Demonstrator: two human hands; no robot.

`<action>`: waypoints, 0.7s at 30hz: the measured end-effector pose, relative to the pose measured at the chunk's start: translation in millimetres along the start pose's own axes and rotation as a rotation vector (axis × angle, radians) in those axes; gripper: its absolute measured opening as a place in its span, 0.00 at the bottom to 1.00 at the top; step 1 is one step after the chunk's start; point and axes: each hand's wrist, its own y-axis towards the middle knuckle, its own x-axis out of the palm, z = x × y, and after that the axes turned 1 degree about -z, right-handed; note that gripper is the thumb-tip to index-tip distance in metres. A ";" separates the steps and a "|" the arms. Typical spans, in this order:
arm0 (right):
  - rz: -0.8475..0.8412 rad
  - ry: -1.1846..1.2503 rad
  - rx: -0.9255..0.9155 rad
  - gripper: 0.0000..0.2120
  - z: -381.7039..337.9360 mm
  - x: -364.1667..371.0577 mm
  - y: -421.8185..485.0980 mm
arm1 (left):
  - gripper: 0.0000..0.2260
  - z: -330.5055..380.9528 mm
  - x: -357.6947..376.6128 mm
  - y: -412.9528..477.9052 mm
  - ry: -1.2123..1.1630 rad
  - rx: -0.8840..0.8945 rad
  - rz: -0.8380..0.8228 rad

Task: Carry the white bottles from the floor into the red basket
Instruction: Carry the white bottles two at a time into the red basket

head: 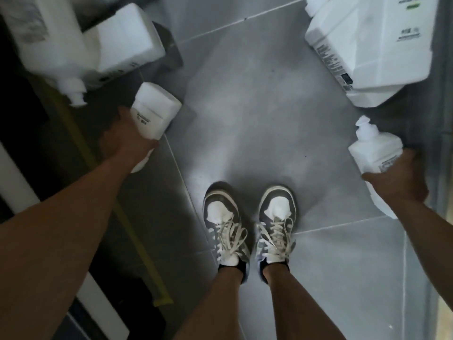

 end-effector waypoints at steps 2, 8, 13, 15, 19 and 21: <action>0.044 0.011 -0.008 0.42 -0.1 3.1 -6.3 | 0.44 0.1 -6.0 -1.4 -0.004 -0.006 0.009; 0.040 0.114 -0.010 0.42 -21.6 -18.5 -50.1 | 0.39 -2.5 -37.2 -47.5 -0.063 0.066 0.065; -0.025 0.198 -0.074 0.42 -44.6 -77.6 -121.5 | 0.38 2.9 -102.7 -135.2 -0.040 0.133 0.084; -0.053 0.209 -0.107 0.43 -51.3 -112.2 -156.5 | 0.39 3.0 -139.0 -176.5 -0.045 0.150 0.097; -0.063 0.239 -0.204 0.39 -69.5 -211.7 -236.4 | 0.35 -1.4 -230.5 -270.3 -0.099 0.157 0.100; -0.076 0.246 -0.240 0.38 -79.8 -270.0 -277.7 | 0.32 -8.4 -283.3 -322.6 -0.138 0.141 0.114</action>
